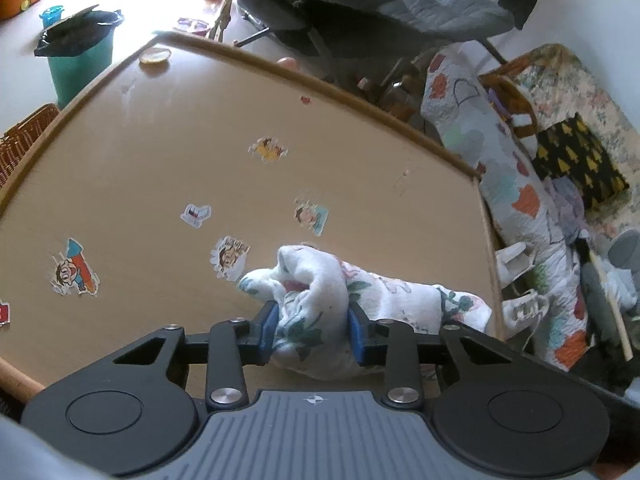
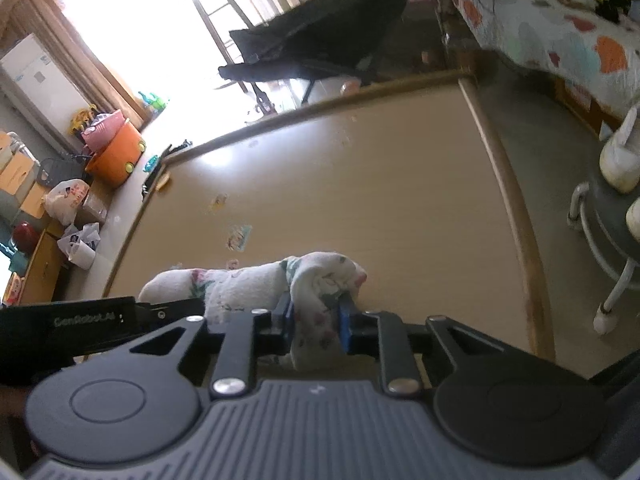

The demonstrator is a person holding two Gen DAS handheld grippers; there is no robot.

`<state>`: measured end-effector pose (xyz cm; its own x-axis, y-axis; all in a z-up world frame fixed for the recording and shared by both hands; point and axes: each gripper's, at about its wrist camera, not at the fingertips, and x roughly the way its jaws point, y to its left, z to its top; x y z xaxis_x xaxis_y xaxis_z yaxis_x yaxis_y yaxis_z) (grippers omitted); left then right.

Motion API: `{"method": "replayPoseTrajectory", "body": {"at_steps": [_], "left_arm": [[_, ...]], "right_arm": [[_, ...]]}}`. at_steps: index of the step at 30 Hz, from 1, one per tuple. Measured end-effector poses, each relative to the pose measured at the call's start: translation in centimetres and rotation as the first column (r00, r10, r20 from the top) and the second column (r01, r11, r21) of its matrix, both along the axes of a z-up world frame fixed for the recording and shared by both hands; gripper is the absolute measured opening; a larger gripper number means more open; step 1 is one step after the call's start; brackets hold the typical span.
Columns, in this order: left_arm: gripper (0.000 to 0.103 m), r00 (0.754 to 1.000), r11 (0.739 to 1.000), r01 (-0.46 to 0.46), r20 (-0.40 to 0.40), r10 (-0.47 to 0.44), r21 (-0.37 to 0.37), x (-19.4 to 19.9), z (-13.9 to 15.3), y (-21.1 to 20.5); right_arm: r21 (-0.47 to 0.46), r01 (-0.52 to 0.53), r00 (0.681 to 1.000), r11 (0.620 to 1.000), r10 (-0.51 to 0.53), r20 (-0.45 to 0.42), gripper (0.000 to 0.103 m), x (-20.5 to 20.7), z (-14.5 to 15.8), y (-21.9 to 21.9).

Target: Fold clothes

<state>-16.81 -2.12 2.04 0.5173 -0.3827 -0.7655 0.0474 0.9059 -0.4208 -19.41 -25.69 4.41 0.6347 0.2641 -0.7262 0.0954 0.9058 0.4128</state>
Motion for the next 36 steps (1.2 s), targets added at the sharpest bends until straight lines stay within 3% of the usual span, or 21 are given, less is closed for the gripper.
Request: {"method": "replayPoseTrajectory", "body": {"at_steps": [10, 19, 27, 36], "left_arm": [[0.036, 0.989, 0.999, -0.025, 0.143, 0.029, -0.029, 1.2, 5.9, 0.0], [0.036, 0.976, 0.999, -0.049, 0.213, 0.053, -0.023, 5.8, 9.0, -0.7], [0.036, 0.973, 0.998, -0.069, 0.22, 0.066, 0.003, 12.2, 8.1, -0.6], [0.036, 0.983, 0.996, -0.088, 0.161, 0.084, 0.023, 18.9, 3.6, -0.4]], "right_arm": [[-0.06, -0.02, 0.988, 0.998, 0.029, 0.15, 0.021, 1.7, 5.3, 0.0], [-0.07, 0.007, 0.979, 0.998, 0.008, 0.206, 0.021, 6.2, 6.7, -0.2], [-0.052, 0.03, 0.981, 0.998, -0.019, 0.193, 0.021, 11.7, 4.6, -0.2], [-0.052, 0.043, 0.99, 0.998, -0.035, 0.138, 0.021, 16.9, 0.5, -0.5]]}}
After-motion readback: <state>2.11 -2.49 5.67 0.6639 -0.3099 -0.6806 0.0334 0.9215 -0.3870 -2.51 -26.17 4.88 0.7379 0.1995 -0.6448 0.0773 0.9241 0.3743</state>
